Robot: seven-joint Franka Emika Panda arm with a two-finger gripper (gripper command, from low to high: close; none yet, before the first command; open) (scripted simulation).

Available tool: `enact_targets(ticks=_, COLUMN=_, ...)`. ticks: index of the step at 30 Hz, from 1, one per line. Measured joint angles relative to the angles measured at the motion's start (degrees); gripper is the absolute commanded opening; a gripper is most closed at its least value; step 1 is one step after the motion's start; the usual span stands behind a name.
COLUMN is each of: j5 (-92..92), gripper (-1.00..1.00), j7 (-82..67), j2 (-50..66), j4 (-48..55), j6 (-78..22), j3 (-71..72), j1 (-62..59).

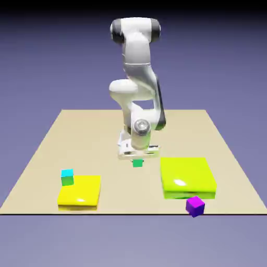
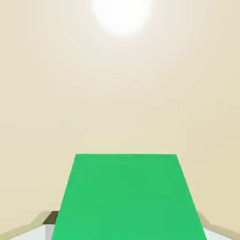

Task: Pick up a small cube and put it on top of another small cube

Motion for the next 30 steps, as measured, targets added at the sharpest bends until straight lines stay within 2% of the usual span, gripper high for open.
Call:
enact_targets(ticks=5, j5=0.12, gripper=-1.00, j7=-0.52, j2=-6.05, j4=1.93, j6=-8.15, j3=3.01, j1=-2.61)
enact_targets(ticks=17, j5=-20.02, gripper=-1.00, j7=-21.80, j2=3.30, j4=26.62, j6=-20.16, j3=5.91, j1=6.03)
enact_targets(ticks=30, j5=-30.49, gripper=-1.00, j7=-48.83, j2=24.33, j4=53.62, j6=-16.32, j3=-4.00, j1=29.90)
